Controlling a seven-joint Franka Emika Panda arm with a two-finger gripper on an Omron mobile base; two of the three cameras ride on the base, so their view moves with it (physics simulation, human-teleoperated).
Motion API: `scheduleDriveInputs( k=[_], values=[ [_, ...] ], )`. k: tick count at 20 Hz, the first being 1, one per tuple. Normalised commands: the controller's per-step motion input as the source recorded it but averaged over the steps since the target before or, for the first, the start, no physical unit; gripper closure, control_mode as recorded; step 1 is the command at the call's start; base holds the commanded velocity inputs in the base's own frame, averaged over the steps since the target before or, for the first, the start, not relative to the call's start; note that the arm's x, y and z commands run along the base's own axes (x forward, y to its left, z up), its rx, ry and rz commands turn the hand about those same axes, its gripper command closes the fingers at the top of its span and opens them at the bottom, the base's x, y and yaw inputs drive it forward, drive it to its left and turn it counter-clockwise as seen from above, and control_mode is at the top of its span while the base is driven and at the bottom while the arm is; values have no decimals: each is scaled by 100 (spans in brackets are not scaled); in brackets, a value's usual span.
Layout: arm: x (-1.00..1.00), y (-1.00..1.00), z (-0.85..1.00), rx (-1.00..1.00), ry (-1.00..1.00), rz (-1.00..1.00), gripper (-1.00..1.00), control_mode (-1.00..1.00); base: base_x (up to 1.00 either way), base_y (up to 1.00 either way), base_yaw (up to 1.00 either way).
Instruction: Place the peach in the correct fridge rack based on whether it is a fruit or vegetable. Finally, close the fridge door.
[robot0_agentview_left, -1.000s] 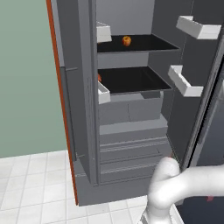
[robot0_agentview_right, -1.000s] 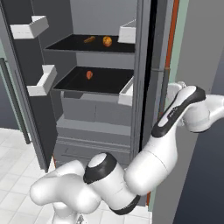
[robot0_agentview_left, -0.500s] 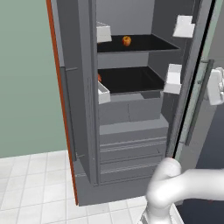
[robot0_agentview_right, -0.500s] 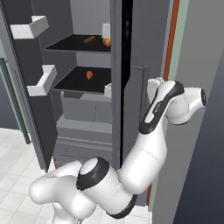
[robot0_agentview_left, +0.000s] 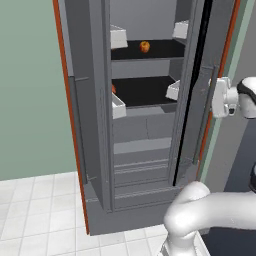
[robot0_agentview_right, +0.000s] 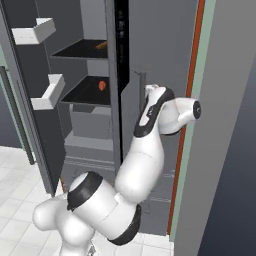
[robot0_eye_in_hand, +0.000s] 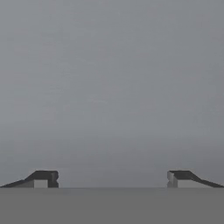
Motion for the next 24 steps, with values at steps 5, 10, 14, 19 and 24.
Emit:
scheduleDriveInputs(
  k=[5,10,14,19,24],
  values=[
    [70,54,6,-1,0,-16,-100,-100,0,0,0],
    [74,44,5,-2,0,-23,-100,-100,0,0,0],
    [75,0,13,0,5,-27,-100,-100,0,0,0],
    [77,0,5,0,7,-27,-100,-100,0,0,0],
    [58,0,1,0,6,-27,-100,-100,0,0,0]
  ],
)
